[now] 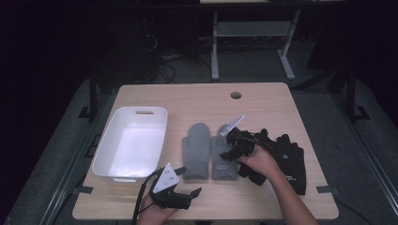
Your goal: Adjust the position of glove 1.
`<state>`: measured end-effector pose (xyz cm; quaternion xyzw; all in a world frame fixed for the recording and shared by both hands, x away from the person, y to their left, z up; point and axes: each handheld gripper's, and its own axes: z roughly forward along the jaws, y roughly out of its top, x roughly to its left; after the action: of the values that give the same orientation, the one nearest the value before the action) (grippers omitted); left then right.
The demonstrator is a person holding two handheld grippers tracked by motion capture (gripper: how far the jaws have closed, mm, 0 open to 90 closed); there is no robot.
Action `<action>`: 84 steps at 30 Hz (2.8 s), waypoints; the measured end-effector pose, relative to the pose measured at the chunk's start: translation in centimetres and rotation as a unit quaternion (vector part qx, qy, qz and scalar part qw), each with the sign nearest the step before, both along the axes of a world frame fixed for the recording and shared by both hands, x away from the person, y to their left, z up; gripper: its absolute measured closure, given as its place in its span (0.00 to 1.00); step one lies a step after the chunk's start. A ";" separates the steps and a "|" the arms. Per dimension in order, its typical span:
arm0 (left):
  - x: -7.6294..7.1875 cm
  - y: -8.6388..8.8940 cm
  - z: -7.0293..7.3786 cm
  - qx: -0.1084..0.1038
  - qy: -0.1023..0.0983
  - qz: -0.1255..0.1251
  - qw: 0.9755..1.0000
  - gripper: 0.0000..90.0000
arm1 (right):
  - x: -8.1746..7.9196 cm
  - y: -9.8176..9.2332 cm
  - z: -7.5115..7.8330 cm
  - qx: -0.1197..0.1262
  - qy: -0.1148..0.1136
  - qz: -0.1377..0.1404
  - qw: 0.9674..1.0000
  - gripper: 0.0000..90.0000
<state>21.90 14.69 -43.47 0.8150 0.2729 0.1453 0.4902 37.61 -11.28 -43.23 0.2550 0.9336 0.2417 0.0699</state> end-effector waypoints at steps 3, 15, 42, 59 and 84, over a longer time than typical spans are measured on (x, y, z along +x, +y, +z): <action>0.0 0.1 0.0 0.001 -0.001 -0.001 1.000 0.19 | 0.3 0.2 -0.7 -0.012 0.009 0.002 1.000 0.46; -0.4 0.0 0.3 0.007 -0.011 -0.009 1.000 0.19 | 0.1 -0.4 -1.5 0.015 0.031 -0.012 0.999 0.66; -0.3 0.8 0.5 0.000 -0.010 0.006 1.000 0.19 | -1.4 -2.4 1.2 0.078 0.016 -0.028 0.996 0.92; -0.3 1.7 1.0 -0.016 -0.023 0.026 0.999 0.19 | -2.7 0.7 6.7 0.121 -0.008 -0.017 0.992 0.92; -0.3 1.8 1.0 -0.017 -0.017 0.024 0.999 0.19 | 0.1 7.7 4.7 0.091 0.037 0.014 0.995 0.91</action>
<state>21.57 16.50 -42.43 0.7973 0.2864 0.1659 0.5047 37.73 -3.54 -38.56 0.2558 0.9132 0.3171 0.0084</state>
